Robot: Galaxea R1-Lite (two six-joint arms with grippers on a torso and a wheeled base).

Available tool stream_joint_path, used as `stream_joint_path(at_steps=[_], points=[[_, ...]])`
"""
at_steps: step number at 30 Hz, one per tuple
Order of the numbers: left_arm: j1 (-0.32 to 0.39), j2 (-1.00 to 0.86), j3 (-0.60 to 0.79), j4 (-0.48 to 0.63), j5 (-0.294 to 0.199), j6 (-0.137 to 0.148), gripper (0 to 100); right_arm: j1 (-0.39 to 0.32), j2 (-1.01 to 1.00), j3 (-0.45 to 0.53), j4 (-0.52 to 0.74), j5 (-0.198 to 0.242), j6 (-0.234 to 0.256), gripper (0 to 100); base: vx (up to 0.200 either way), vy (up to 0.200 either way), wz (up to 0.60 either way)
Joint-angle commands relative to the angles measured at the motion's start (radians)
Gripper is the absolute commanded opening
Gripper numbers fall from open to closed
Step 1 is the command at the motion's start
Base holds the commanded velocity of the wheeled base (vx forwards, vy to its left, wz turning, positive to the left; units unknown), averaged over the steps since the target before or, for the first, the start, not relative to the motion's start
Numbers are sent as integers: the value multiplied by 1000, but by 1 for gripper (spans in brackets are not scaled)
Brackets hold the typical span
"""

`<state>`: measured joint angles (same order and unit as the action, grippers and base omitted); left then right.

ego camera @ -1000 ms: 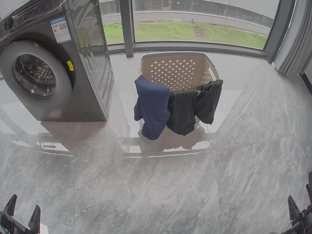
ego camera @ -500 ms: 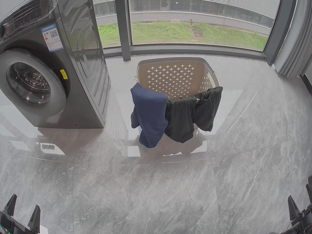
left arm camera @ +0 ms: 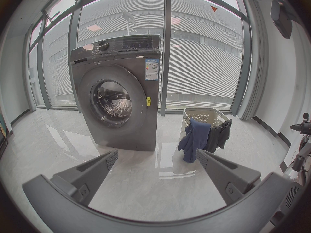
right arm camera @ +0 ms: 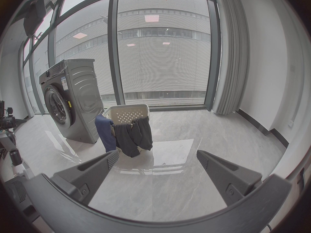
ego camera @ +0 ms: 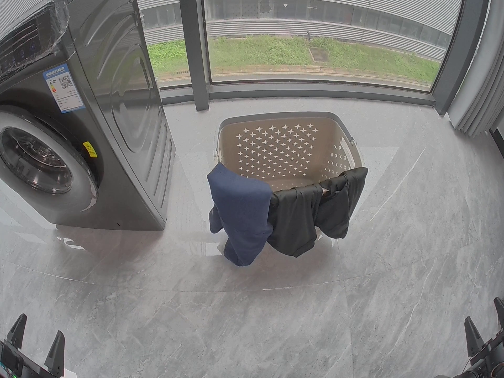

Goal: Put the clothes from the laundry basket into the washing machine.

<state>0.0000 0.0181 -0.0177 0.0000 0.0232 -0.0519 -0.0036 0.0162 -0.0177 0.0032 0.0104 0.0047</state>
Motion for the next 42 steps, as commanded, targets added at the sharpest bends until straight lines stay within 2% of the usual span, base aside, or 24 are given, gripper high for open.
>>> stream_joint_path(at_steps=[1,10,19,31,42], points=[[0,-10,16,0,0,0,100,-1,-13,16,0,0,0,100,0,0,0],[0,-10,16,0,0,0,100,-1,-13,16,0,0,0,100,0,0,0],[0,-10,16,0,0,0,100,-1,-13,16,0,0,0,100,0,-200,0],[0,-10,16,0,0,0,100,-1,-12,16,0,0,0,100,0,0,0],[0,-10,16,0,0,0,100,-1,-13,16,0,0,0,100,200,0,0]])
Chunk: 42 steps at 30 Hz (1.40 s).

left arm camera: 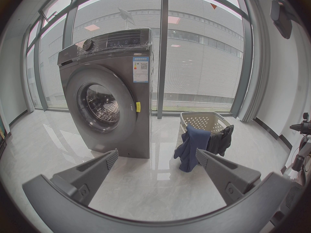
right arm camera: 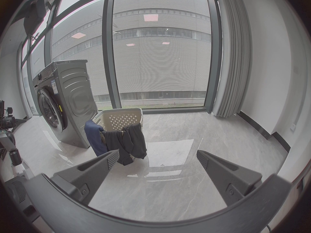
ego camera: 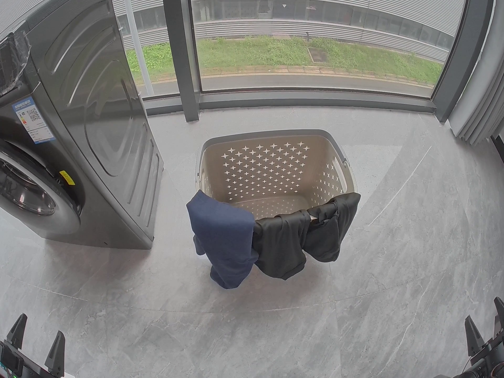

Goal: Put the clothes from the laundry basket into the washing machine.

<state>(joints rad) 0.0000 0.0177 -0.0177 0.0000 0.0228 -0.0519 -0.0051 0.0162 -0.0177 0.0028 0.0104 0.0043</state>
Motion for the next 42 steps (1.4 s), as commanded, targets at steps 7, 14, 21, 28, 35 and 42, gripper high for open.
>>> stream_joint_path(at_steps=[7,14,21,28,35,42], points=[[0,-10,16,0,2,0,100,1,-13,16,0,0,0,100,29,0,0],[0,-10,16,0,2,0,100,1,-13,16,0,0,-1,100,0,-114,0],[0,-10,16,0,2,-2,100,1,-12,16,0,0,0,100,0,-57,0],[0,-10,16,0,2,-2,100,1,-12,16,0,0,0,100,0,0,0],[0,-10,16,0,3,-2,100,1,-13,16,0,0,0,100,171,0,0],[0,-10,16,0,3,-2,100,1,-13,16,0,0,0,100,0,0,0]])
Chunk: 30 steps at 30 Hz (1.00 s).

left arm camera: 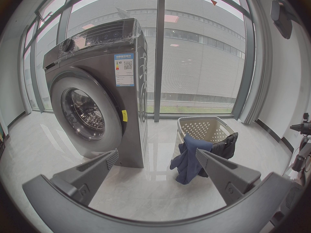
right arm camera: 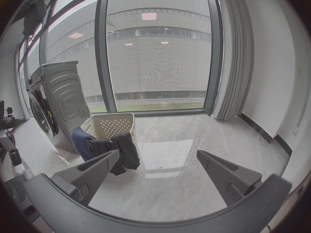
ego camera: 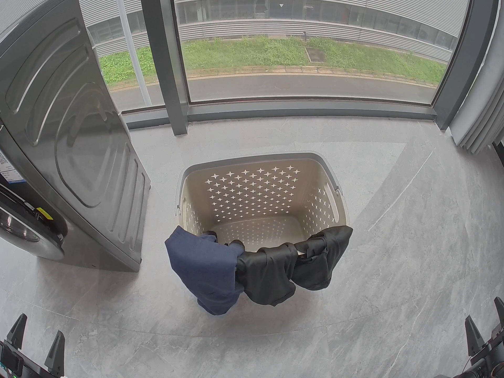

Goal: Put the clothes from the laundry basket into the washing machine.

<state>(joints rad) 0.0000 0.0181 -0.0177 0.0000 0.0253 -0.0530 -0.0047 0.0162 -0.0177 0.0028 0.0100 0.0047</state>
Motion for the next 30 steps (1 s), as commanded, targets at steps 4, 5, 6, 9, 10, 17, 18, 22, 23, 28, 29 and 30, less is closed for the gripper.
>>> stream_joint_path(at_steps=[4,5,6,9,10,17,18,22,23,28,29,30], points=[[0,-10,16,0,1,-1,100,0,-13,16,0,1,0,100,150,0,0],[0,-10,16,0,1,1,100,0,-13,16,0,1,-2,100,200,0,0],[0,-10,16,0,1,-1,100,0,-12,16,0,1,0,100,200,0,0],[0,-10,16,0,1,-1,100,0,-12,16,0,1,0,100,67,0,0],[0,-10,16,0,1,-1,100,0,-13,16,0,1,0,100,0,0,0],[0,-10,16,0,1,-1,100,0,-12,16,0,1,0,100,86,0,0],[0,-10,16,0,1,1,100,0,-13,16,0,1,-2,100,0,0,0],[0,-10,16,0,1,1,100,0,-13,16,0,1,0,100,0,0,0],[0,-10,16,0,1,-1,100,0,-12,16,0,1,0,100,0,0,0],[0,-10,16,0,1,-1,100,0,-13,16,0,1,0,100,120,0,0],[0,-10,16,0,1,-1,100,0,-12,16,0,1,0,100,200,0,0],[0,-10,16,0,1,-1,100,0,-12,16,0,1,0,100,200,0,0]])
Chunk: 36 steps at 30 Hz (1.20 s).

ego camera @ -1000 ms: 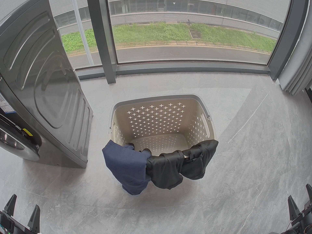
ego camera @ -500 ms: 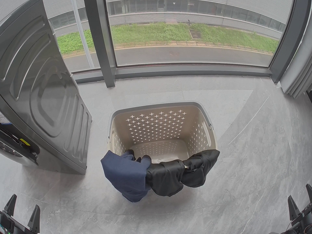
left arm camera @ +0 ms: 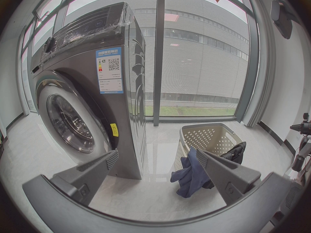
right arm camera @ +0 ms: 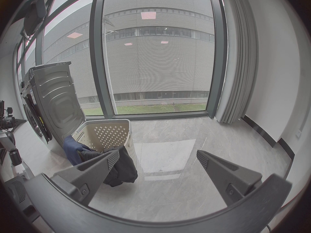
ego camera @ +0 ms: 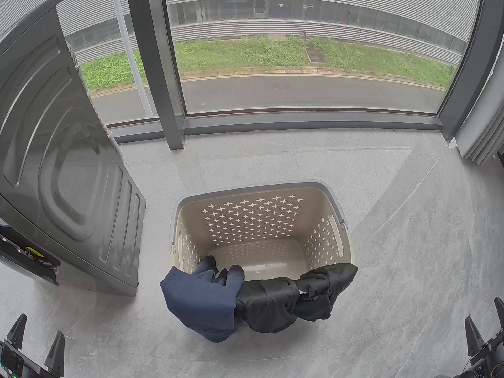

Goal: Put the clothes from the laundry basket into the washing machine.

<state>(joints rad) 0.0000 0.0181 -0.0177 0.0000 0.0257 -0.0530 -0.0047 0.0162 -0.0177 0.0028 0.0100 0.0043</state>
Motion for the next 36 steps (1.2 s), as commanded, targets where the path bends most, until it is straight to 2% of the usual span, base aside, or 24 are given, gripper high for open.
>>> stream_joint_path(at_steps=[1,16,22,31,36], points=[[0,-10,16,0,0,-1,100,0,-13,16,0,1,0,100,200,0,0],[0,-10,16,0,0,-1,100,0,-13,16,0,1,0,100,0,0,0],[0,-10,16,0,0,1,100,0,-13,16,0,1,0,100,200,0,0],[0,-10,16,0,2,1,100,0,-13,16,0,1,0,100,0,0,0],[0,-10,16,0,3,1,100,0,-13,16,0,1,0,100,0,-200,0]])
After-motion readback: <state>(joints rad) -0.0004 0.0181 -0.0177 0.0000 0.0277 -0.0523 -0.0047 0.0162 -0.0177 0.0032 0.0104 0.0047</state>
